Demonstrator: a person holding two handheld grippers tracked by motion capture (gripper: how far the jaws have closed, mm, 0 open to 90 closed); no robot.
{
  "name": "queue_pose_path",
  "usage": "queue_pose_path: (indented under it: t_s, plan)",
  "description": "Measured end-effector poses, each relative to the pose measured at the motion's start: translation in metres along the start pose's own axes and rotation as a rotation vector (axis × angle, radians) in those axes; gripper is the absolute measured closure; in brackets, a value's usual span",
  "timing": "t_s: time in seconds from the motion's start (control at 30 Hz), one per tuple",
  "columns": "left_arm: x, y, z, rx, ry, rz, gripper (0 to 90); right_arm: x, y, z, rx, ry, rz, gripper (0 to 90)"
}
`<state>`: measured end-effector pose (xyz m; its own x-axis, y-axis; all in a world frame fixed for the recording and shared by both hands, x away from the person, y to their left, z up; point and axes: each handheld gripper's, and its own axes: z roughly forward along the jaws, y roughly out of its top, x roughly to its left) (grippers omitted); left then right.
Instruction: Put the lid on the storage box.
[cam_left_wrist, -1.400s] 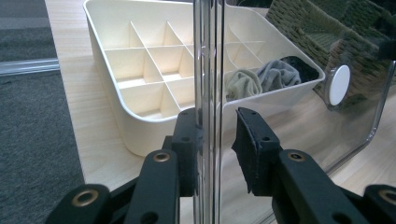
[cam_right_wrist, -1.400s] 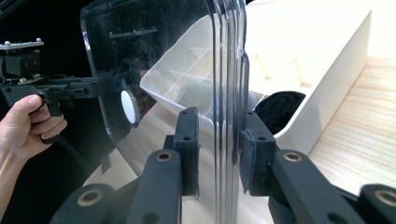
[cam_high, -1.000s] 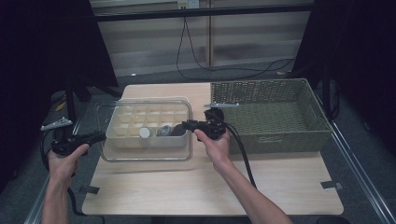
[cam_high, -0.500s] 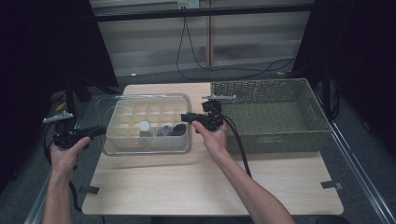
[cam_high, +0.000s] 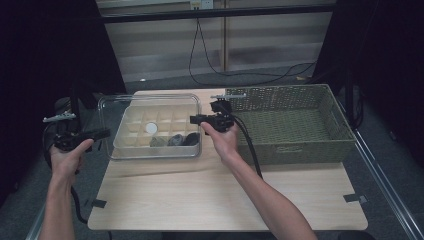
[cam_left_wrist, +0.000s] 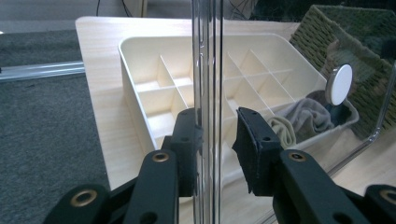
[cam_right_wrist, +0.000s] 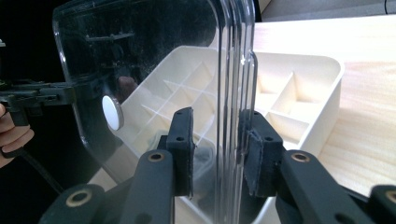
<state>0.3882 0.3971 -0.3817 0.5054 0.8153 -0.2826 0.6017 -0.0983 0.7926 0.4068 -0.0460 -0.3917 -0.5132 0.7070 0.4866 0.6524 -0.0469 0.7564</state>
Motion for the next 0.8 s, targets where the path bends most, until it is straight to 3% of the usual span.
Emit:
queue_pose_path:
  t_s: [0.23, 0.57, 0.8]
  plan:
    - [0.004, 0.009, 0.009, 0.016, 0.007, -0.006, 68.9, -0.002, 0.009, 0.004, 0.011, -0.012, 0.007, 67.3]
    - [0.001, 0.031, 0.014, 0.038, 0.023, 0.020, 68.6, -0.007, 0.023, 0.001, -0.004, -0.028, 0.017, 66.9]
    - [0.007, 0.032, 0.017, 0.053, 0.049, -0.002, 67.2, -0.006, 0.027, 0.012, 0.019, -0.039, 0.001, 66.6]
